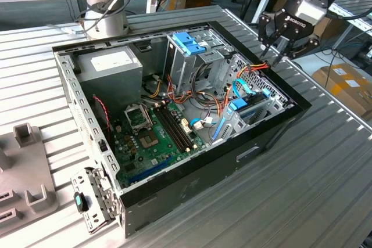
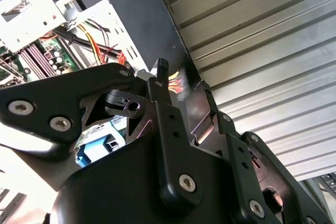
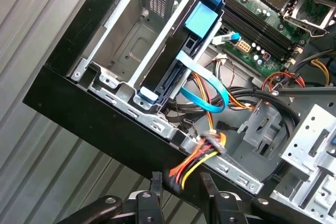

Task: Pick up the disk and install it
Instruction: 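Insert the second disk wire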

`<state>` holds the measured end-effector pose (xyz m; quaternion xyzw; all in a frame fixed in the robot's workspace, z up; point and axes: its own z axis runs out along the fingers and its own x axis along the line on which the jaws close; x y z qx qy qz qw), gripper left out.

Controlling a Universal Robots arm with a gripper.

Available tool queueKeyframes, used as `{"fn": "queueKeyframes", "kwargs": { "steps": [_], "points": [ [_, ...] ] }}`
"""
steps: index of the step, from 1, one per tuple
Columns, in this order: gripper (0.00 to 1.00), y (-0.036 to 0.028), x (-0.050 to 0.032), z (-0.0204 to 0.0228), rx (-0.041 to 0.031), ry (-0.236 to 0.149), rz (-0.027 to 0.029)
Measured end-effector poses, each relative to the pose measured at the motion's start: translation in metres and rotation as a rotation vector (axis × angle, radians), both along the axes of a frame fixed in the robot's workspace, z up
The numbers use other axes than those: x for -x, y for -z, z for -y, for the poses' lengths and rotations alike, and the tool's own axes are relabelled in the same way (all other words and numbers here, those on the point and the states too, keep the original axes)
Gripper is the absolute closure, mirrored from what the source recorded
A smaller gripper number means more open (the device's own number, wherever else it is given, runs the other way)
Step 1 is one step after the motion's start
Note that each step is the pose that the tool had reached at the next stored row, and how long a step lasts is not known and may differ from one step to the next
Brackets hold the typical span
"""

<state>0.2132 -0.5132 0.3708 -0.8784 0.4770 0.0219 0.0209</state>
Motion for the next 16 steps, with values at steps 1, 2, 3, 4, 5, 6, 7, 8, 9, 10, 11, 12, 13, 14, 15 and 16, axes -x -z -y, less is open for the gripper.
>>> {"fn": "queueKeyframes", "kwargs": {
  "steps": [1, 2, 3, 4, 5, 6, 7, 8, 9, 10, 11, 12, 13, 14, 15, 16],
  "points": [
    [0.58, -0.0001, -0.0009, 0.0, 0.0, 0.0, -0.0009],
    [0.58, 0.0, -0.0016, 0.0, -0.0001, 0.0, -0.0016],
    [0.58, -0.0001, -0.0021, -0.0001, 0.0, 0.0, -0.0018],
    [0.58, -0.0001, -0.0021, -0.0001, 0.0, 0.0, -0.0019],
    [0.58, -0.0001, -0.0021, 0.0, 0.0, 0.0, -0.0019],
    [0.58, -0.0001, -0.0022, 0.0, 0.0, 0.0, -0.0019],
    [0.58, -0.0001, -0.0023, 0.0, 0.0, 0.0, -0.002],
    [0.58, -0.0001, -0.0023, 0.0, 0.0, -0.001, -0.0019],
    [0.58, -0.0001, -0.0023, 0.0, -0.0001, -0.005, -0.002],
    [0.58, 0.0, -0.0023, 0.0, -0.0002, -0.02, -0.0019],
    [0.58, 0.0, -0.0023, 0.0002, -0.0001, -0.055, -0.0017],
    [0.58, 0.0, -0.0023, 0.0002, -0.0001, -0.072, -0.0016],
    [0.58, 0.0, -0.0023, 0.0002, -0.0001, -0.086, -0.0015],
    [0.58, 0.0, -0.0023, 0.0003, 0.0, -0.11, -0.0013],
    [0.58, -0.0001, -0.0023, 0.0003, 0.0001, -0.128, -0.0011],
    [0.58, 0.0, -0.0023, 0.0004, 0.0, -0.144, -0.001]
  ]
}}
